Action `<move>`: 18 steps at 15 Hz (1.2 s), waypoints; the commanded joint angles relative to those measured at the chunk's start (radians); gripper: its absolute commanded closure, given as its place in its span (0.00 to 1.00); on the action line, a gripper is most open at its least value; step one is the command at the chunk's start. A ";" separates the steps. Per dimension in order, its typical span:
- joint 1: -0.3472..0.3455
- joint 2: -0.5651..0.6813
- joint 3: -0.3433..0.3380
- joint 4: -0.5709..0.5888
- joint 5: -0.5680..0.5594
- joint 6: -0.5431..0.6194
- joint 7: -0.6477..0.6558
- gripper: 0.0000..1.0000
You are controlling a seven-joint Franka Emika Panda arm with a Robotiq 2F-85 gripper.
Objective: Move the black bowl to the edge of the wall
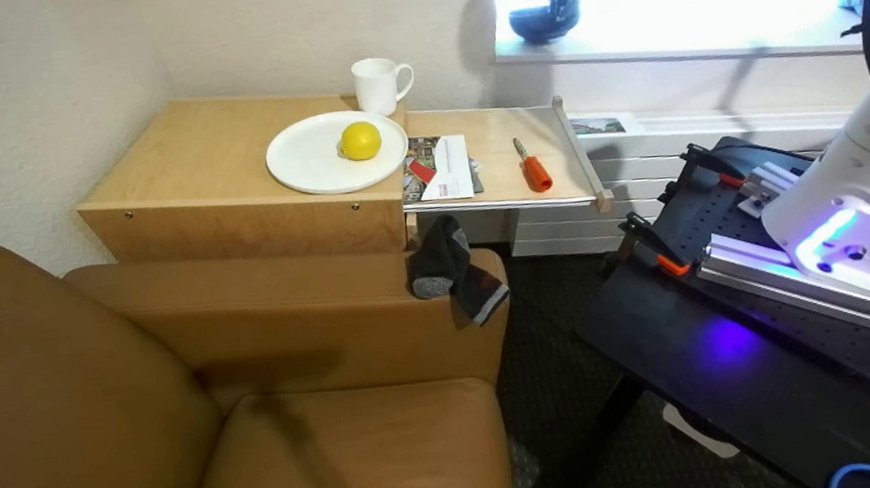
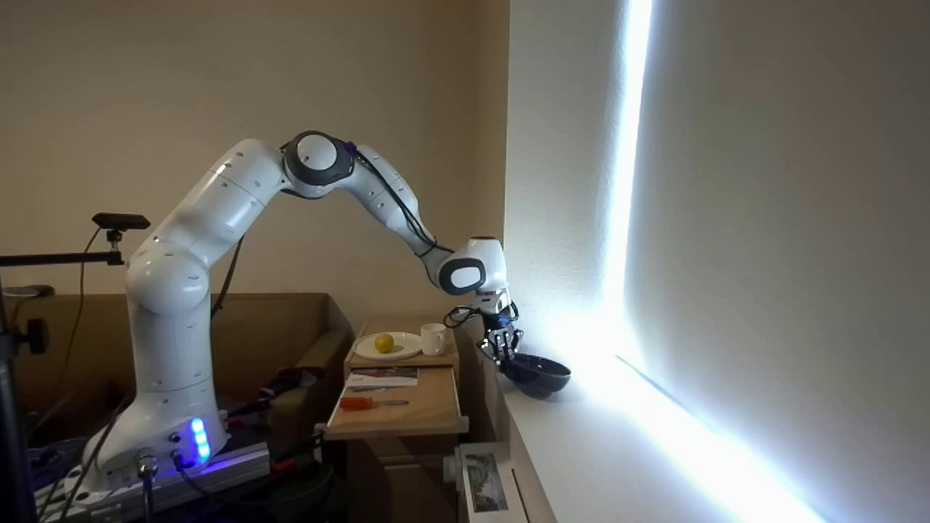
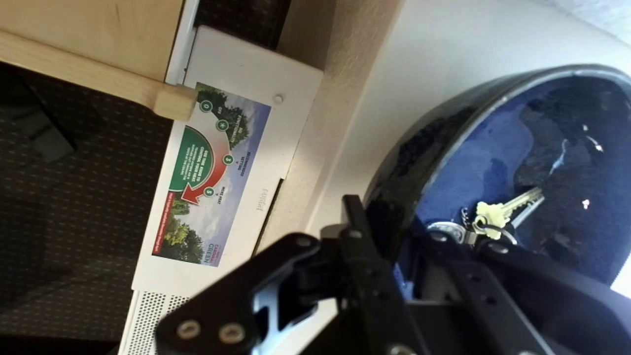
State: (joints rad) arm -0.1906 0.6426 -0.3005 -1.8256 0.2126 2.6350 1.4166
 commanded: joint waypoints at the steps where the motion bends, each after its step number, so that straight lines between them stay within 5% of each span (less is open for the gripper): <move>1: 0.002 -0.019 0.014 -0.016 0.011 0.069 -0.025 0.95; 18: -0.060 0.137 -0.012 -0.081 0.057 0.373 -0.088 0.95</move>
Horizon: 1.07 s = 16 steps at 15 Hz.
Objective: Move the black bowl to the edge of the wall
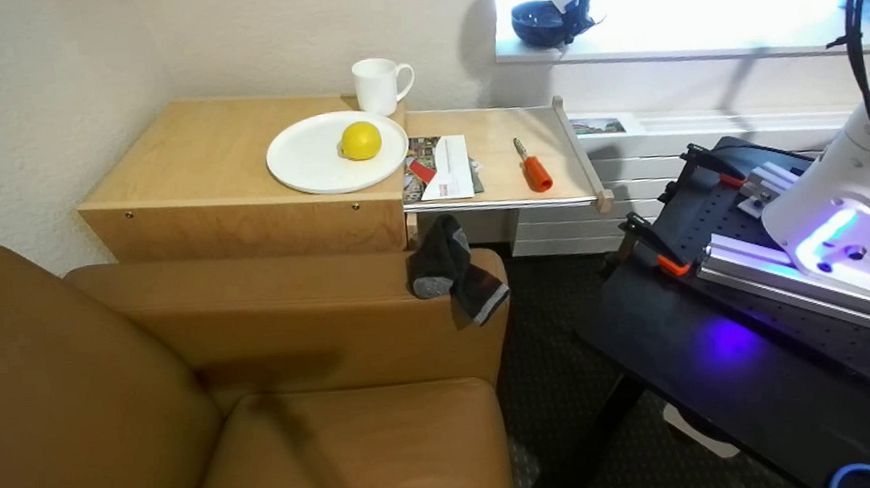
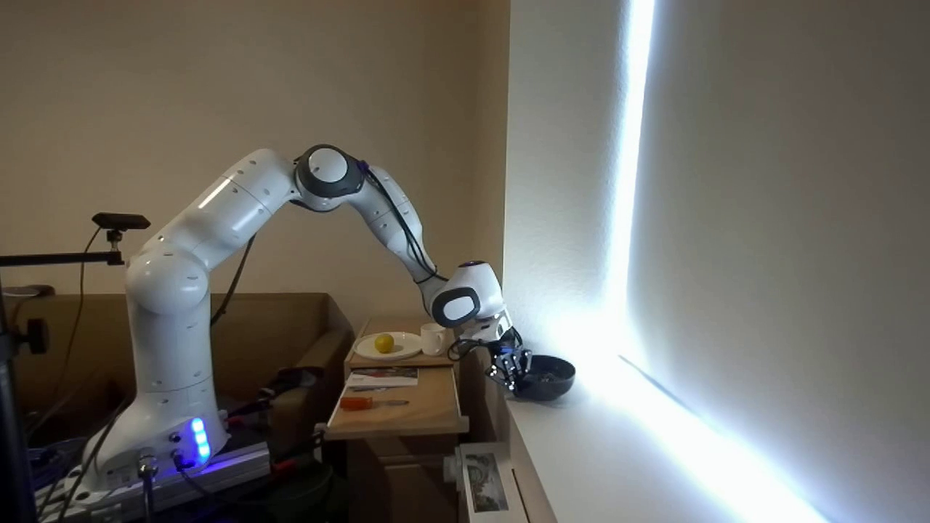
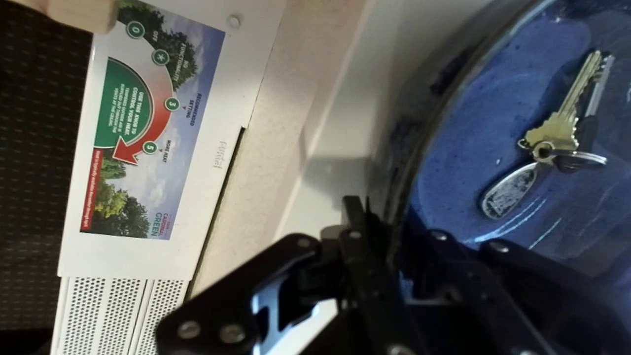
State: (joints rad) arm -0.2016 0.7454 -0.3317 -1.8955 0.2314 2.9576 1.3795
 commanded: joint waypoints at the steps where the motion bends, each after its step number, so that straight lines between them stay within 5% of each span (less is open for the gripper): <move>1: -0.065 0.028 0.033 -0.020 0.050 0.059 -0.070 0.95; 2: -0.078 0.032 0.041 -0.014 0.060 0.063 -0.087 0.89; 3: -0.093 0.030 0.053 -0.010 0.068 0.059 -0.109 0.57; 6: -0.077 -0.001 0.054 -0.019 0.095 0.033 -0.124 0.52; 7: -0.075 -0.002 0.049 -0.019 0.099 0.028 -0.123 0.87; 11: -0.049 -0.013 0.042 -0.005 0.103 0.000 -0.108 1.00; 12: -0.039 -0.025 0.038 -0.005 0.102 -0.012 -0.102 0.59; 16: 0.002 -0.039 -0.013 -0.020 0.070 -0.062 -0.099 0.39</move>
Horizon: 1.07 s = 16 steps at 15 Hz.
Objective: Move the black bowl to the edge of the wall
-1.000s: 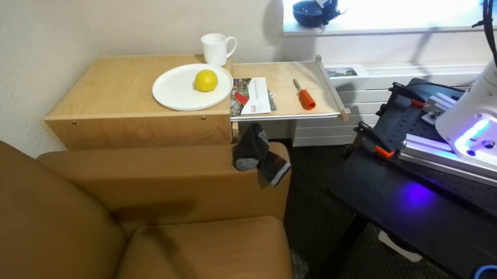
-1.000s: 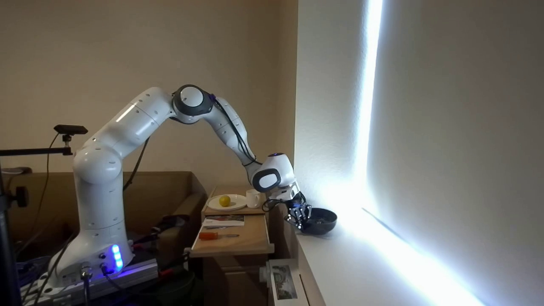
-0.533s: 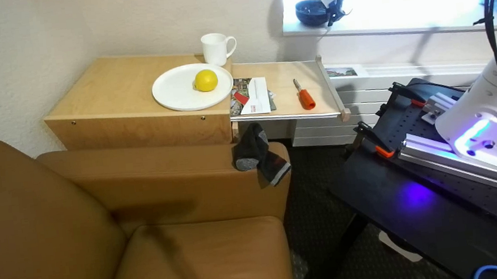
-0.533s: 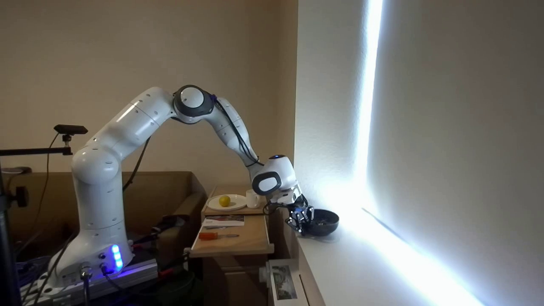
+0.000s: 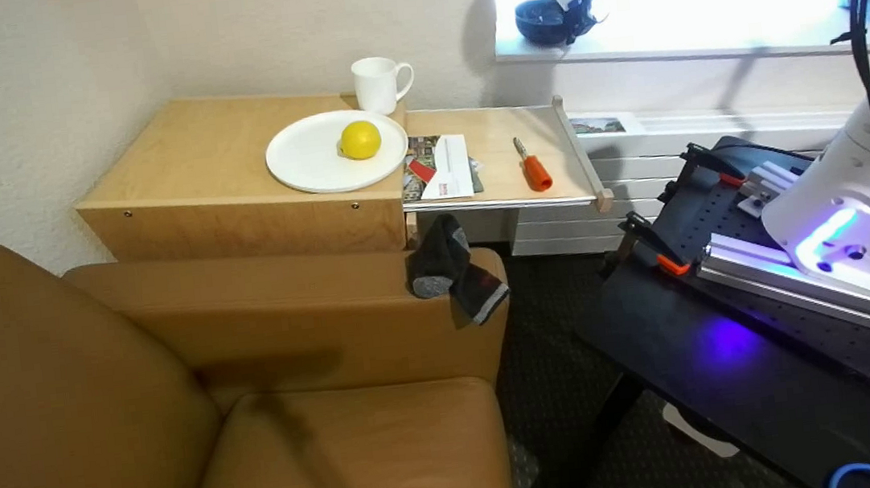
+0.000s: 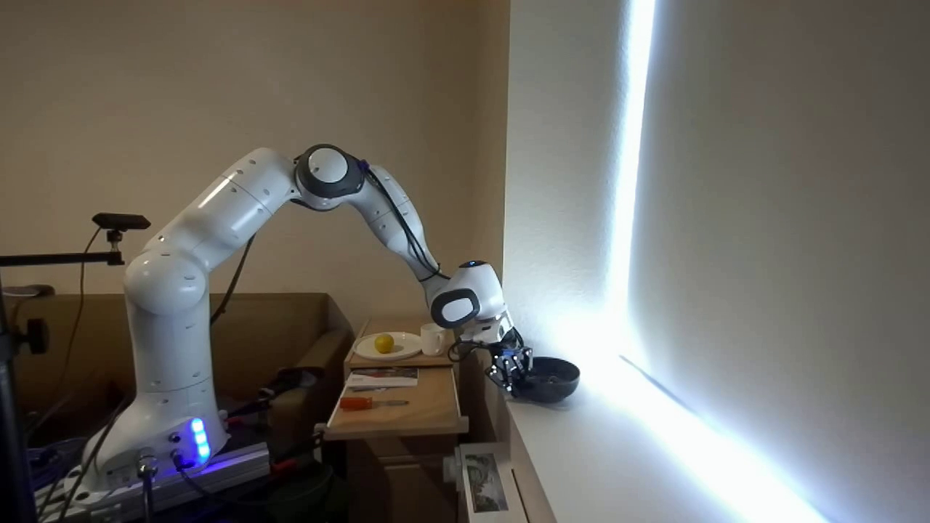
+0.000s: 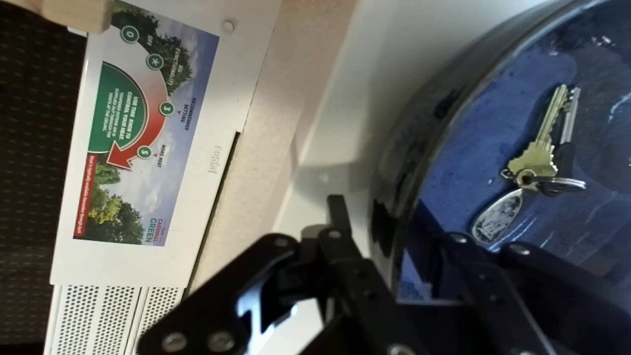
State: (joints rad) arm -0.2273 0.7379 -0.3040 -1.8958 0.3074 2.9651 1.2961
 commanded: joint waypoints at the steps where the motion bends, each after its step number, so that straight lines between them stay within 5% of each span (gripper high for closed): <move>1: 0.028 -0.033 -0.048 -0.019 -0.012 -0.084 -0.020 0.32; 6: -0.002 -0.091 -0.090 -0.059 -0.037 -0.146 -0.092 0.01; 16: -0.201 -0.434 -0.057 -0.180 -0.031 -0.481 -0.743 0.00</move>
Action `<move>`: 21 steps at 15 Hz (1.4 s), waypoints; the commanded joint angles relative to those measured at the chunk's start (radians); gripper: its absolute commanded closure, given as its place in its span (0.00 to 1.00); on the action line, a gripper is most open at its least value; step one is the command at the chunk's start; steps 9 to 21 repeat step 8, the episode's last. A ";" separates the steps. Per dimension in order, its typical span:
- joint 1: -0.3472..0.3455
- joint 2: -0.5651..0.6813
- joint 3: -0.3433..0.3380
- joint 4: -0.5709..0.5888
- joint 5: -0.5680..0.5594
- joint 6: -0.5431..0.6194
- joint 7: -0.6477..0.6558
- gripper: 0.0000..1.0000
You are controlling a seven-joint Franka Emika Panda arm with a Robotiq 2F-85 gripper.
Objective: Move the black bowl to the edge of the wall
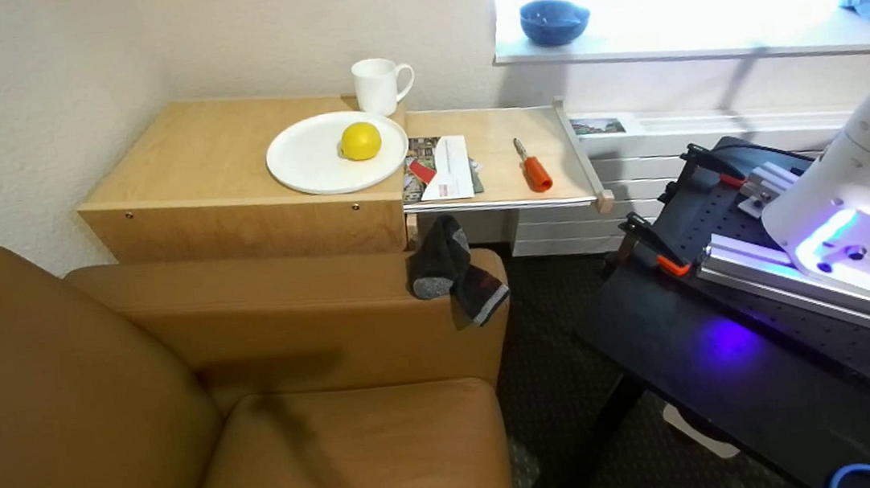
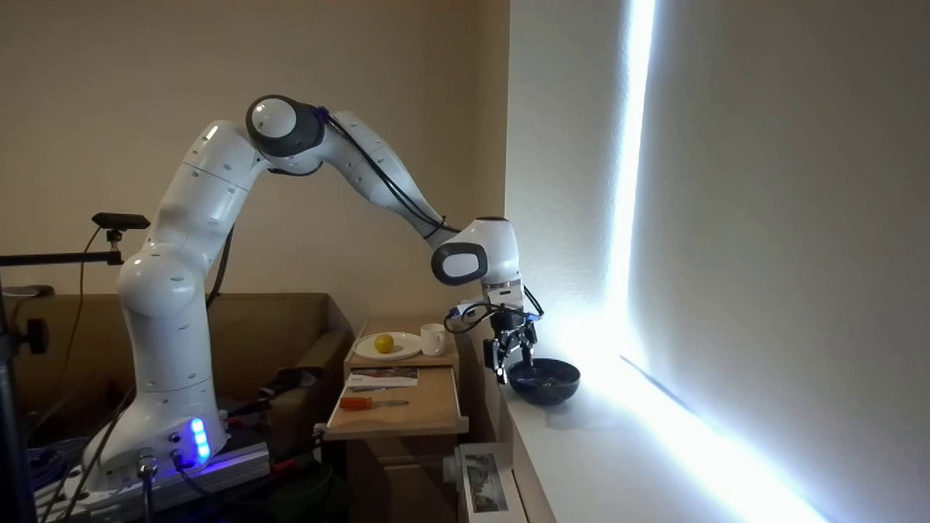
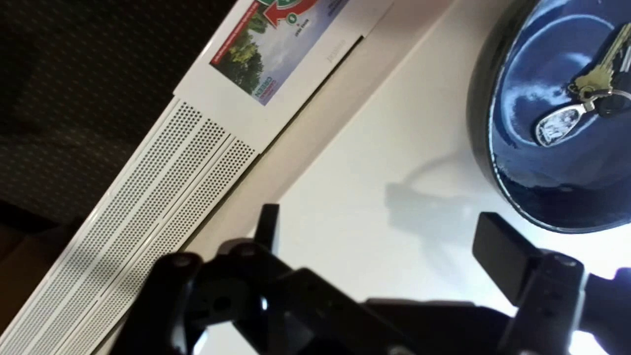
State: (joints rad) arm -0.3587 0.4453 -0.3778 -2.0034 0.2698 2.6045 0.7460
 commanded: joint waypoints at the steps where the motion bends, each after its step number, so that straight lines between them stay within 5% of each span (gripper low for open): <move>1: -0.080 -0.179 -0.009 -0.076 -0.014 -0.189 -0.255 0.00; 6: -0.129 -0.321 -0.131 -0.082 -0.214 -0.455 -0.501 0.00; 7: -0.120 -0.263 -0.112 -0.040 -0.153 -0.409 -0.447 0.00; 21: -0.130 -0.289 -0.127 -0.047 -0.184 -0.438 -0.472 0.00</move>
